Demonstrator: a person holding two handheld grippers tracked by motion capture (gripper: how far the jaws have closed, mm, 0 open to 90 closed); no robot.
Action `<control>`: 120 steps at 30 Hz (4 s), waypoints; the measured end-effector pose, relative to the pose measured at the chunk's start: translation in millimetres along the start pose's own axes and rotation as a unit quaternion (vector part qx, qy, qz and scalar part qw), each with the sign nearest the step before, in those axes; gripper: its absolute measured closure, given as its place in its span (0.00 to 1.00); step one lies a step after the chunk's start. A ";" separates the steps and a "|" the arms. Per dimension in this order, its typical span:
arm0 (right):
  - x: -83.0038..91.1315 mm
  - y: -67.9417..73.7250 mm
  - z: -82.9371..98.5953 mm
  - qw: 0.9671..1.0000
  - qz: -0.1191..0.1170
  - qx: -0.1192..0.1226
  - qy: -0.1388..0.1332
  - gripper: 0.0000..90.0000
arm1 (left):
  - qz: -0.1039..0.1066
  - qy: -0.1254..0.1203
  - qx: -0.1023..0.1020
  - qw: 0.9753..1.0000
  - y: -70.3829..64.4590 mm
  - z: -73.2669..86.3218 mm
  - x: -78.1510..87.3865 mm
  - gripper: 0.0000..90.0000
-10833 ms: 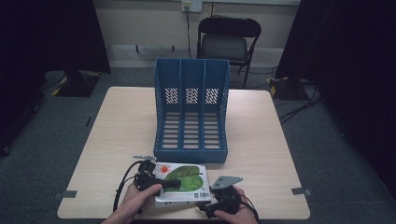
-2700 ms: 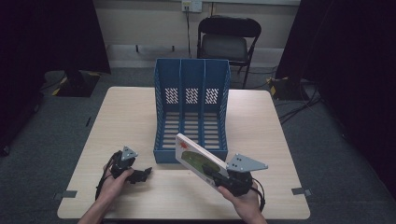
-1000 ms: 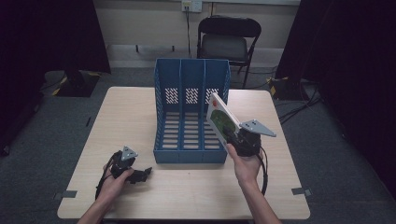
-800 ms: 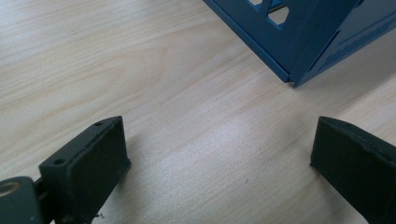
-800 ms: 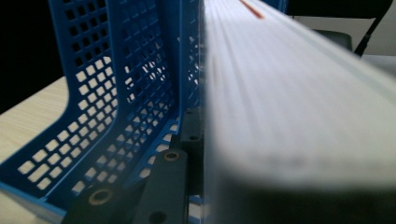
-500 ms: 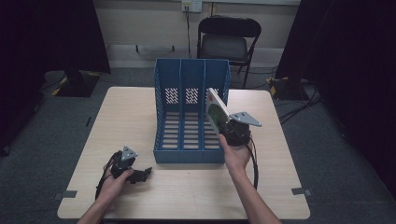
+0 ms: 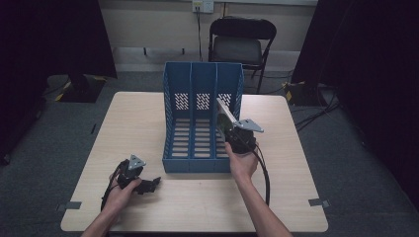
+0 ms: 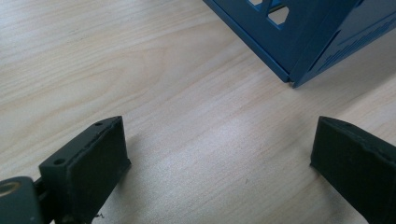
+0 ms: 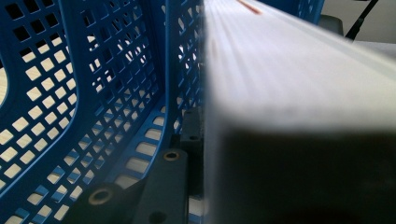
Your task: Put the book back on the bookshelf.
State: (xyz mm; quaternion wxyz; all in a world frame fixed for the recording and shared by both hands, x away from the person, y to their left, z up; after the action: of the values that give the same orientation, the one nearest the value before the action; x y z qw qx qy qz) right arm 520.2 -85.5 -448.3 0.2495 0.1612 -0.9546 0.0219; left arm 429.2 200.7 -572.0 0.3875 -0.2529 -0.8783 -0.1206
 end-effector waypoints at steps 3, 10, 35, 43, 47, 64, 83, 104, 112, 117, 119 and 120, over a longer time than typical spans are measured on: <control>-2.5 -1.3 6.6 1.000 0.001 -0.002 0.006 0.85 | -0.001 0.003 0.000 1.000 0.1 0.3 0.3 0.04; -7.1 -3.7 21.0 1.000 0.006 -0.006 0.022 0.85 | 0.002 -0.010 0.017 1.000 -3.0 -2.0 -1.8 0.03; -4.4 -4.3 36.1 0.999 0.006 0.015 0.050 0.83 | 0.001 -0.010 0.018 1.000 -3.0 -2.1 -1.8 0.03; 2.9 -2.6 35.5 0.999 0.006 0.011 0.039 0.78 | 0.002 -0.010 0.018 1.000 -3.1 -2.1 -1.9 0.03; 5.1 -2.7 36.4 0.999 0.012 0.018 0.030 0.73 | 0.002 -0.010 0.018 1.000 -3.1 -2.1 -1.9 0.03; 4.5 -1.2 39.3 0.999 0.011 0.026 -0.020 0.77 | 0.002 -0.010 0.019 1.000 -3.2 -2.1 -1.9 0.03; 5.5 -2.3 36.8 0.998 0.052 0.015 -0.037 0.85 | 0.007 -0.002 0.008 1.000 -4.5 -1.9 -2.8 0.00; 6.6 -16.8 38.2 0.986 0.144 -0.056 -0.059 0.85 | 0.004 -0.001 0.003 1.000 -4.3 -1.6 -2.6 0.00; 6.7 -18.0 38.9 0.985 0.152 -0.065 -0.053 0.84 | 0.005 0.001 -0.002 1.000 -4.0 -1.0 -2.2 0.00; 6.8 -17.5 39.3 0.986 0.148 -0.058 -0.044 0.84 | 0.006 0.001 0.001 1.000 -4.6 -0.9 -2.3 0.00; 6.6 -17.7 39.1 0.986 0.147 -0.058 -0.044 0.84 | 0.007 0.001 0.002 1.000 -5.1 -0.7 -2.1 0.00; 6.7 -17.5 39.1 0.986 0.148 -0.058 -0.043 0.84 | 0.009 0.001 0.004 1.000 -5.9 -0.7 -2.2 0.00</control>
State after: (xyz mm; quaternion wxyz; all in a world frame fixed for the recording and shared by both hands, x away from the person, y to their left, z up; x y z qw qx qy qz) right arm 501.9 -108.8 -480.0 0.2106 0.0047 -0.9775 -0.0037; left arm 427.7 194.7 -573.3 0.3901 -0.2593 -0.8762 -0.1137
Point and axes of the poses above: each handheld gripper's, and its own axes: x roughly backward along the jaws, z roughly out of its underside, y roughly to its left, the point moved 10 cm from there along -x, roughly forward along the jaws, and after that the axes turned 3 degrees about y, right-handed, at the moved point
